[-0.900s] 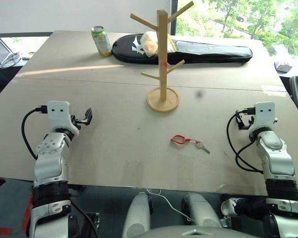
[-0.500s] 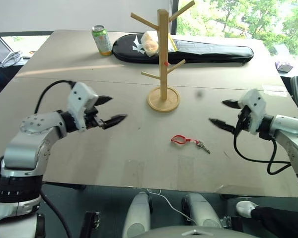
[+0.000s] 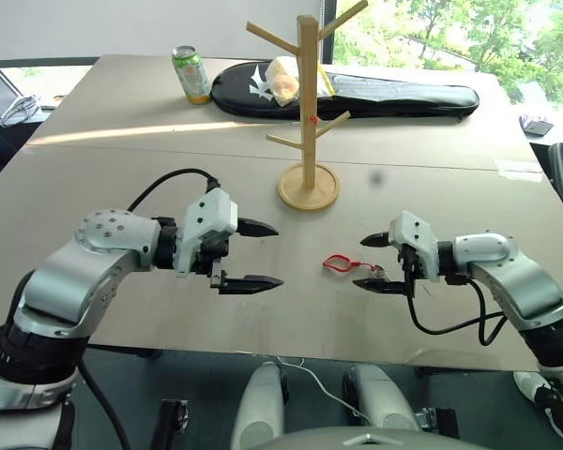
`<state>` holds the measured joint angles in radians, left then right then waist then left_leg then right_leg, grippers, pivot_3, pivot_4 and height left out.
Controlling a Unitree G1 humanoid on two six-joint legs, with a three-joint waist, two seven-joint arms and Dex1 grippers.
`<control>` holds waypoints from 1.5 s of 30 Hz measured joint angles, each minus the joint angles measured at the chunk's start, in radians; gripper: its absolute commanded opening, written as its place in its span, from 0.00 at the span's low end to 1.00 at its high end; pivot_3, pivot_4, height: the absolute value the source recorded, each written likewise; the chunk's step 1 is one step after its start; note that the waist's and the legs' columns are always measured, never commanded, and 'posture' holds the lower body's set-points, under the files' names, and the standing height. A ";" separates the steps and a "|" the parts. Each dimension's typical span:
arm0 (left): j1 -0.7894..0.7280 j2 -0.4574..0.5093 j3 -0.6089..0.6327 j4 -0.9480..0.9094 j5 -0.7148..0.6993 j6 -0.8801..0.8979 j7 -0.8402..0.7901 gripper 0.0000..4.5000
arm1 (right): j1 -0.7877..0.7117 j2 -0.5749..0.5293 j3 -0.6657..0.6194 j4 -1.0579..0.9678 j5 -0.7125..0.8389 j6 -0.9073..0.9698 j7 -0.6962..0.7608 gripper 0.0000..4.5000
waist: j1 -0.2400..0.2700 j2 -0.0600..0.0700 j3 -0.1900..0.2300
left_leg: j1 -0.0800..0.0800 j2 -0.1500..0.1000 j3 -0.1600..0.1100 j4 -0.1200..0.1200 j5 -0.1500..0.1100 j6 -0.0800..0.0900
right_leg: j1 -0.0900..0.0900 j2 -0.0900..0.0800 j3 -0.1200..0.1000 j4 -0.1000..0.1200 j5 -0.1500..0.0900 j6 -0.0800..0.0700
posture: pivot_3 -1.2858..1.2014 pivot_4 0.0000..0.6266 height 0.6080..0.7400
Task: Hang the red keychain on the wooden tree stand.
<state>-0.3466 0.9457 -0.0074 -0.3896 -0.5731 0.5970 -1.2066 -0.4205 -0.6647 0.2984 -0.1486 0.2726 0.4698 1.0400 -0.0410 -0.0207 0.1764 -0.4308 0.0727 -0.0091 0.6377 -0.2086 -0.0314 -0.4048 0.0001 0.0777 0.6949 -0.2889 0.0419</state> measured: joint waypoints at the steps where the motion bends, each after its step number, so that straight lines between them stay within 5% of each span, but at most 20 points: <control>1: 0.000 0.000 0.000 -0.003 0.000 0.000 0.000 1.00 | 0.000 0.008 0.008 0.012 -0.015 -0.017 -0.001 1.00 | 0.000 0.000 0.000 | 0.000 0.000 0.000 0.000 0.000 0.000 | 0.000 0.000 0.000 0.000 0.000 0.000 | 0.52 0.24 1.00; 5: 0.000 0.001 0.000 -0.021 -0.007 0.000 -0.002 1.00 | 0.000 0.012 0.036 0.049 -0.069 -0.080 0.002 1.00 | 0.001 0.000 0.000 | 0.000 0.000 0.000 0.000 0.000 0.000 | 0.000 0.000 0.000 0.000 0.000 0.000 | 0.52 0.24 1.00; 8: 0.003 0.005 0.000 -0.028 -0.008 0.000 -0.009 1.00 | -0.002 0.029 0.036 0.067 -0.077 -0.100 0.004 0.82 | 0.000 0.000 0.000 | 0.000 0.000 0.000 0.000 0.000 0.000 | 0.000 0.000 0.000 0.000 0.000 0.000 | 0.52 0.24 1.00; 16: 0.011 0.005 0.000 -0.032 -0.007 -0.005 -0.008 1.00 | -0.020 0.032 0.036 0.108 -0.102 -0.148 0.036 0.01 | 0.002 0.000 0.000 | 0.000 0.000 0.000 0.001 0.000 0.000 | 0.000 0.000 0.000 0.000 0.000 0.000 | 0.52 0.24 1.00; 25: 0.030 0.005 0.000 -0.033 -0.007 -0.008 -0.006 1.00 | -0.008 0.019 0.024 0.101 -0.106 -0.160 0.039 0.01 | 0.003 0.000 0.000 | 0.000 0.000 0.000 0.001 0.000 0.000 | 0.000 0.000 0.000 0.000 0.000 0.000 | 0.52 0.24 1.00; 29: 0.032 -0.007 0.074 -0.035 -0.073 0.054 0.054 1.00 | 0.009 0.032 -0.083 0.008 -0.034 -0.049 -0.025 0.01 | 0.003 0.000 0.000 | 0.000 0.000 0.000 0.001 0.000 0.000 | 0.000 0.000 0.000 0.001 0.000 0.000 | 0.52 0.24 1.00; 36: -0.074 -0.124 0.289 -0.039 -0.360 0.295 0.371 1.00 | -0.006 0.204 -0.276 -0.251 0.100 0.097 -0.290 0.01 | 0.001 0.000 0.000 | -0.001 0.000 -0.002 0.002 0.000 0.000 | 0.000 0.000 -0.001 0.002 0.000 0.000 | 0.52 0.24 1.00; 45: -0.180 -0.207 0.372 -0.039 -0.565 0.362 0.659 1.00 | -0.196 0.335 -0.229 -0.237 -0.036 0.019 -0.547 0.01 | 0.000 0.000 0.000 | -0.001 0.000 -0.002 0.002 0.000 0.000 | 0.000 0.000 -0.001 0.002 0.000 0.000 | 0.52 0.24 1.00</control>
<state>-0.5267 0.7391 0.3648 -0.4283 -1.1380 0.9590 -0.5479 -0.6167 -0.3296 0.0696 -0.3860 0.2369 0.4888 0.4926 -0.0405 -0.0209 0.1763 -0.4314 0.0729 -0.0113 0.6396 -0.2084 -0.0317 -0.4045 -0.0001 0.0762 0.6965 -0.2886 0.0420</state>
